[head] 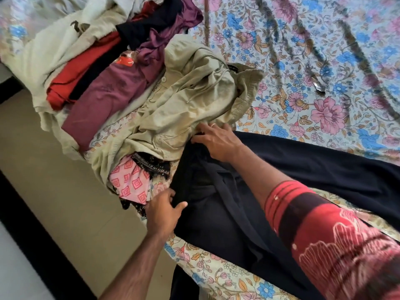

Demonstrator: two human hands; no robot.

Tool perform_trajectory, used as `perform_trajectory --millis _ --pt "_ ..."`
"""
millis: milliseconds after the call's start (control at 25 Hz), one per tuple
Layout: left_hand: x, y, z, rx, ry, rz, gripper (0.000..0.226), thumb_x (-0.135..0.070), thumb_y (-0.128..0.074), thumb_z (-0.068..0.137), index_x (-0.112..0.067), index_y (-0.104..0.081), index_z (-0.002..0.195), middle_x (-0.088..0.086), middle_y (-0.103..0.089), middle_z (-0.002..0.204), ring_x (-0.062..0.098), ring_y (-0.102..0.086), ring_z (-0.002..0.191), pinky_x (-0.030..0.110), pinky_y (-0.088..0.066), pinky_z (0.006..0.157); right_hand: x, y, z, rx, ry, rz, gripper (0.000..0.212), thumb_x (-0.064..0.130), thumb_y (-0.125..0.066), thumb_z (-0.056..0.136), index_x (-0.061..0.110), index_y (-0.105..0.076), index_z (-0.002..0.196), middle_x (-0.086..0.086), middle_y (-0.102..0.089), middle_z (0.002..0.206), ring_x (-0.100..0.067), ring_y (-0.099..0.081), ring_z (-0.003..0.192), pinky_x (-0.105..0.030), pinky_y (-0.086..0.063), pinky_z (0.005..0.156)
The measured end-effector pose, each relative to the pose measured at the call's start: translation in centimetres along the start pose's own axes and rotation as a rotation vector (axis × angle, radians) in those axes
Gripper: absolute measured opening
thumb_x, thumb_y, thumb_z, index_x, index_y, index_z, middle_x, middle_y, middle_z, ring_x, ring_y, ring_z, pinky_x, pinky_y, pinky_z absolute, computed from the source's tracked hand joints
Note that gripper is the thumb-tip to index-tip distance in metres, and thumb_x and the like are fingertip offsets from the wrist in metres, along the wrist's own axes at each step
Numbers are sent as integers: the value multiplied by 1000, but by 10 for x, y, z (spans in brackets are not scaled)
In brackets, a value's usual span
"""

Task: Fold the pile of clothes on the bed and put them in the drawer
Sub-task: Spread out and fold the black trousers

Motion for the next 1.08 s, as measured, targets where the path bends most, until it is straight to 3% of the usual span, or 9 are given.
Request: perform_trajectory --millis 120,280,400,520,600,680,840,920,1080 --pt "10 -1 3 71 -57 -183 29 -22 -83 85 -22 -72 111 -4 -68 109 17 -63 103 41 -51 98 10 -6 8 -26 -64 -38 44 22 -54 97 37 -53 139 -5 -39 140 -29 -50 126 -59 -42 100" --pt "21 31 7 -39 50 -651 27 -5 -77 87 -30 -73 92 -5 -74 99 8 -68 92 14 -53 76 -3 -16 11 -64 -265 113 36 25 -67 94 22 -60 129 -8 -48 132 -35 -57 121 -57 -44 96" --pt "41 43 5 138 50 -817 15 -11 -70 94 -25 -74 88 -4 -76 83 6 -69 77 20 -52 67 -12 -19 11 -14 -326 173 35 39 -66 96 23 -63 127 -8 -54 128 -35 -60 118 -58 -44 100" --pt "73 46 7 294 -6 -483 28 -51 -66 92 -24 -65 86 1 -69 73 16 -63 77 34 -42 79 -13 -13 11 -69 -287 63 36 52 -61 95 31 -61 124 -3 -59 125 -29 -60 119 -57 -38 101" --pt "92 52 20 179 -51 -2 17 -44 -56 100 -30 -56 90 -8 -63 70 21 -61 82 37 -27 84 -5 -8 14 -137 -235 -1 37 56 -61 95 32 -60 124 -2 -65 122 -27 -62 118 -59 -35 103" --pt "102 61 26 113 -87 220 9 -34 -47 106 -30 -53 102 -7 -64 78 28 -64 91 37 -18 78 0 0 19 -180 -212 -42 38 57 -62 93 33 -60 123 1 -70 117 -24 -64 117 -61 -30 106" --pt "119 63 24 183 -64 346 17 -32 -40 108 -24 -53 113 -3 -64 97 29 -62 104 38 -21 79 -6 13 28 -92 -283 -34 45 61 -64 91 37 -59 128 3 -65 131 -24 -60 125 -63 -25 109" --pt "109 55 25 230 -70 336 14 -32 -40 107 -26 -53 111 -3 -60 99 26 -59 106 40 -25 85 6 11 29 6 -201 -19 45 59 -67 90 37 -59 128 3 -61 137 -23 -56 128 -62 -25 109" --pt "78 53 27 72 -120 203 5 -28 -64 95 -29 -60 96 -6 -60 97 22 -55 102 41 -31 86 25 -6 19 -28 -55 96 44 46 -72 90 32 -53 127 3 -63 128 -23 -58 122 -63 -28 108"
Point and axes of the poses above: each hand's wrist, its own z-axis towards the middle knuckle, its own y-axis out of the back of the hand, x = y × z, the point moved 3 cm from there along z, towards the middle knuckle
